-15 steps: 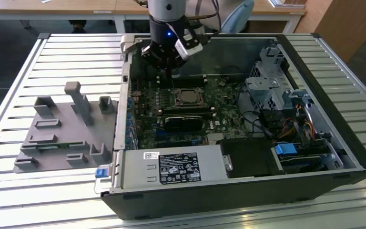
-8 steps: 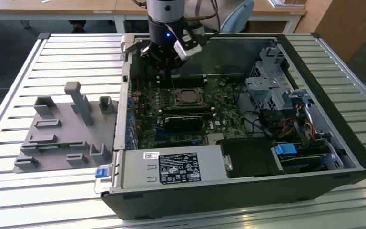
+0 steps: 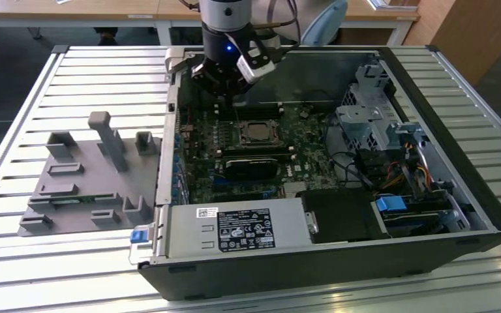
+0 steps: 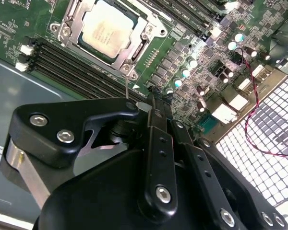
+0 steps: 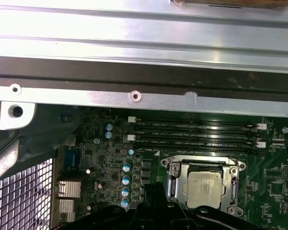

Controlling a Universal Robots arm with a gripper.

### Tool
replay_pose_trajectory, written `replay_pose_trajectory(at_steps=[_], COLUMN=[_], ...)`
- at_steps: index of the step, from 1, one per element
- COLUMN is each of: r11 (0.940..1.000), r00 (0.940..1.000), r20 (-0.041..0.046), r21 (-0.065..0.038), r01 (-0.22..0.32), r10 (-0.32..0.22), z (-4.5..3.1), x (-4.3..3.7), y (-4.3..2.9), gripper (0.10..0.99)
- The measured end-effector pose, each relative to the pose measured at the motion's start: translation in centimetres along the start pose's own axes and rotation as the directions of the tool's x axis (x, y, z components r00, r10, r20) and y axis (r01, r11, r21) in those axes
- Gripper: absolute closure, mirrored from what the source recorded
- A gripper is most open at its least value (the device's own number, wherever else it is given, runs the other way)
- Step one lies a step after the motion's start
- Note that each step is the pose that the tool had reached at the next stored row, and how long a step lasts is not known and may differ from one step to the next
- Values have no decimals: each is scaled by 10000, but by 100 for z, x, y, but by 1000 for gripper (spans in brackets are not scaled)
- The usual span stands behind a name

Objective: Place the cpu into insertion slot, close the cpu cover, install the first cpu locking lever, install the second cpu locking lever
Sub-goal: 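Install the first cpu locking lever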

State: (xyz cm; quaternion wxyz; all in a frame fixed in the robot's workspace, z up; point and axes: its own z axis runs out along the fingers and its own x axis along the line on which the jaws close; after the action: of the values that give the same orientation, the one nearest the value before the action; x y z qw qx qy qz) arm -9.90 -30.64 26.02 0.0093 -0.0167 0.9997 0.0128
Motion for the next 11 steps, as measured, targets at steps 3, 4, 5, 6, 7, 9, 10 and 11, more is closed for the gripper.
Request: replay_pose_trajectory(at_steps=[3,4,5,6,7,9,10,11], r11=[10000,10000,10000,10000,10000,10000,10000,10000], r00=[10000,10000,10000,10000,10000,10000,10000,10000], r20=[1,1,1,1,3,3,3,4], r21=[-1,0,0,0,-1,-1,-1,-1], r01=[0,0,0,0,0,0,0,0], r10=[0,0,0,0,0,0,0,0], z=[3,4,5,6,7,8,9,10], x=[7,10,13,16,20,26,29,32], y=[0,0,0,0,1,1,1,1], gripper=[980,980,980,980,980,980,980,980])
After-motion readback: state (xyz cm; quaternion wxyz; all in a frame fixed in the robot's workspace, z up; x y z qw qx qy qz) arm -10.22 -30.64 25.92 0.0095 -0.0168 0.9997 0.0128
